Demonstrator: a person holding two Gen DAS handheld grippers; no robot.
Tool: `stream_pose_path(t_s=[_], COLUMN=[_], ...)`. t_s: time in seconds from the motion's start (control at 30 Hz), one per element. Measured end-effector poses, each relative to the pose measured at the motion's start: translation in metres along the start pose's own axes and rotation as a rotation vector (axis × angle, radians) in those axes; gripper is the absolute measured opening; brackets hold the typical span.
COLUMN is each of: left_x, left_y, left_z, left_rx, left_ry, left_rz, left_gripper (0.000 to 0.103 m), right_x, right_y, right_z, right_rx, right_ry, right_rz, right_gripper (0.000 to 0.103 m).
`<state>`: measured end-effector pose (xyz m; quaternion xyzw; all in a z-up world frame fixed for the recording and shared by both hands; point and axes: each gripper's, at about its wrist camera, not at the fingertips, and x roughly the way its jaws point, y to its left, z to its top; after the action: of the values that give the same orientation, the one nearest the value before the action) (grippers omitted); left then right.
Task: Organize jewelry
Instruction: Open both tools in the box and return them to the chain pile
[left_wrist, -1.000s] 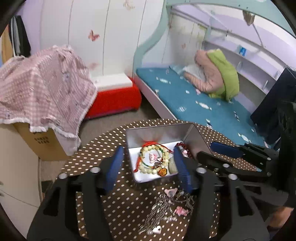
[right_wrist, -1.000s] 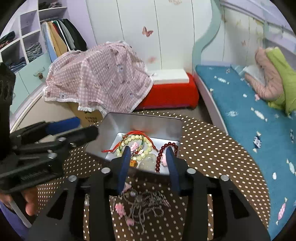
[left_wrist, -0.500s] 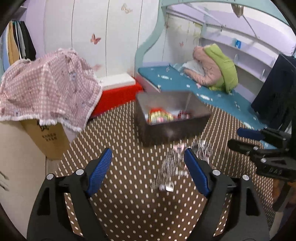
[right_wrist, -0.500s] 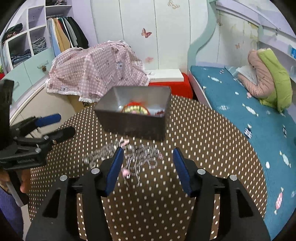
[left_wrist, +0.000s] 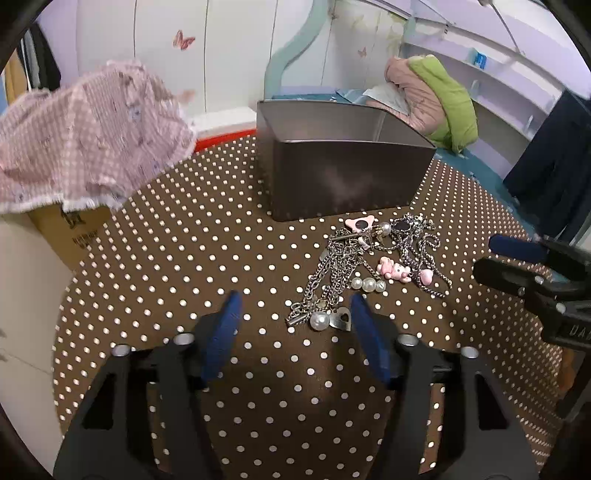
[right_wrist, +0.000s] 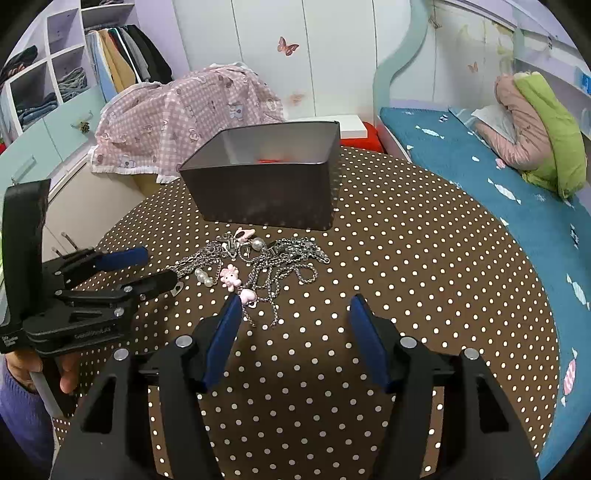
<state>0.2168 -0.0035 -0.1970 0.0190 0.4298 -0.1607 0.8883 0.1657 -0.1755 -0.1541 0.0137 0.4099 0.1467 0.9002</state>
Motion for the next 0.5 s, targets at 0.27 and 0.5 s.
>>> stream_pose_path(t_s=[0.27, 0.5], left_x=[0.006, 0.006], left_y=[-0.003, -0.01], left_z=[0.004, 0.002], left_rx=[0.039, 0.08], left_ry=[0.019, 0.021], left_rz=[0.028, 0.012], left_gripper=[0.05, 0.023], right_x=[0.001, 0.0], right_y=[0.0, 0.002], right_z=[0.0, 0.001], right_rx=[0.003, 0.0], right_ry=[0.004, 0.006], right_rz=[0.009, 0.011], right_gripper=[0.059, 0.059])
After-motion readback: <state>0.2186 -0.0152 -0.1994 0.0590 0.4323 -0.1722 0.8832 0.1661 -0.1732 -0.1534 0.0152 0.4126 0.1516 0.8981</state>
